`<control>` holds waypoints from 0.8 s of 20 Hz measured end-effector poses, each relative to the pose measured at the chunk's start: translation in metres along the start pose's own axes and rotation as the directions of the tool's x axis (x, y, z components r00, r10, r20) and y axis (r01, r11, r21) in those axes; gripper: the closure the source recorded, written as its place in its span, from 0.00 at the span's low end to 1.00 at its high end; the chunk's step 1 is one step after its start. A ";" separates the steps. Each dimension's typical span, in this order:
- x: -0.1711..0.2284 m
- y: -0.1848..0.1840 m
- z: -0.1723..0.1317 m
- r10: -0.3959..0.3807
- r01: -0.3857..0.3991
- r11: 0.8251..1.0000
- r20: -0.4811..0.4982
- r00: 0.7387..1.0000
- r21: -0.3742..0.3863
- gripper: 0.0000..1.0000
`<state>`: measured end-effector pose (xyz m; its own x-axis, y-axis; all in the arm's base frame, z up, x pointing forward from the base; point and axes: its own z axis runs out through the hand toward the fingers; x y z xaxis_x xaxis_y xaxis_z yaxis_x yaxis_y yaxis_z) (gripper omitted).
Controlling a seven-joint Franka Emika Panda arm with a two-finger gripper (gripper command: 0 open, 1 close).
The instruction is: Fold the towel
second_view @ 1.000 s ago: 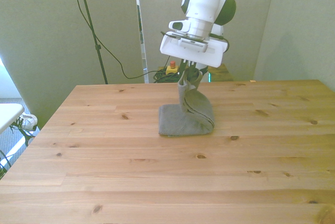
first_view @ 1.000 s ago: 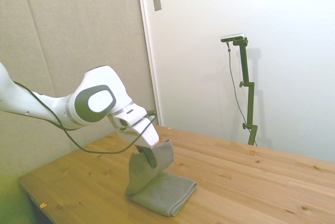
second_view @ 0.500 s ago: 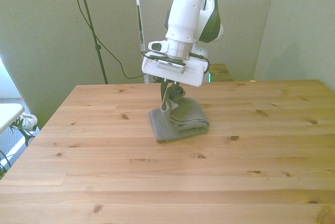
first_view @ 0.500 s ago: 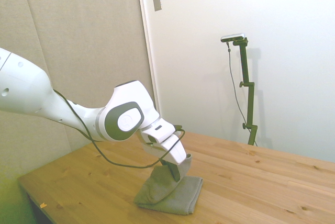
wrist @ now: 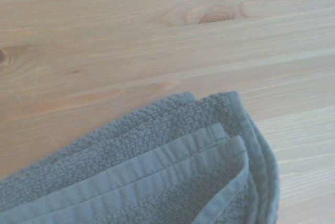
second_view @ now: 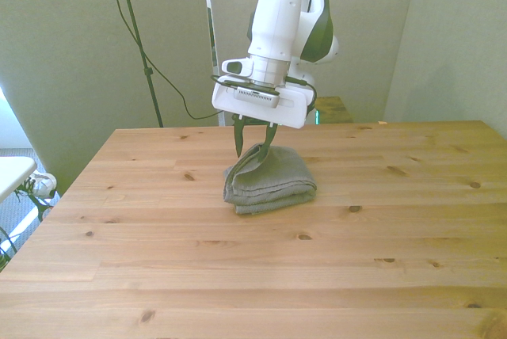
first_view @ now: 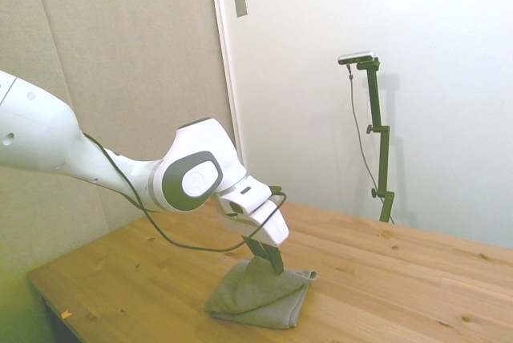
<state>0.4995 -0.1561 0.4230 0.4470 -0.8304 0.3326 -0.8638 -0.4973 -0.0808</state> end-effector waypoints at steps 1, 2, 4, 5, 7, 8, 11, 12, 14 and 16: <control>0.002 0.001 -0.002 0.012 -0.012 1.000 0.004 1.000 0.004 0.00; 0.003 0.004 -0.006 0.030 -0.030 1.000 0.012 0.999 0.009 0.00; 0.007 0.012 -0.019 0.056 -0.057 0.998 0.044 0.997 0.018 0.00; 0.007 0.018 -0.028 0.063 -0.064 0.998 0.059 0.996 0.021 0.00; 0.004 0.031 -0.050 0.066 -0.068 0.997 0.081 0.995 0.026 0.00; -0.001 0.038 -0.060 0.060 -0.062 0.998 0.093 0.994 0.025 0.00; -0.023 0.057 -0.085 0.026 -0.031 0.999 0.115 0.993 0.042 0.00; -0.031 0.062 -0.093 0.009 -0.015 0.999 0.119 0.993 0.049 0.00; -0.049 0.072 -0.106 -0.028 0.019 0.998 0.139 0.990 0.065 0.00; -0.071 0.078 -0.115 -0.068 0.056 0.996 0.168 0.983 0.076 0.00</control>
<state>0.3735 -0.1070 0.5010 0.5376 -0.8249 0.1748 -0.8172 -0.5608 -0.1333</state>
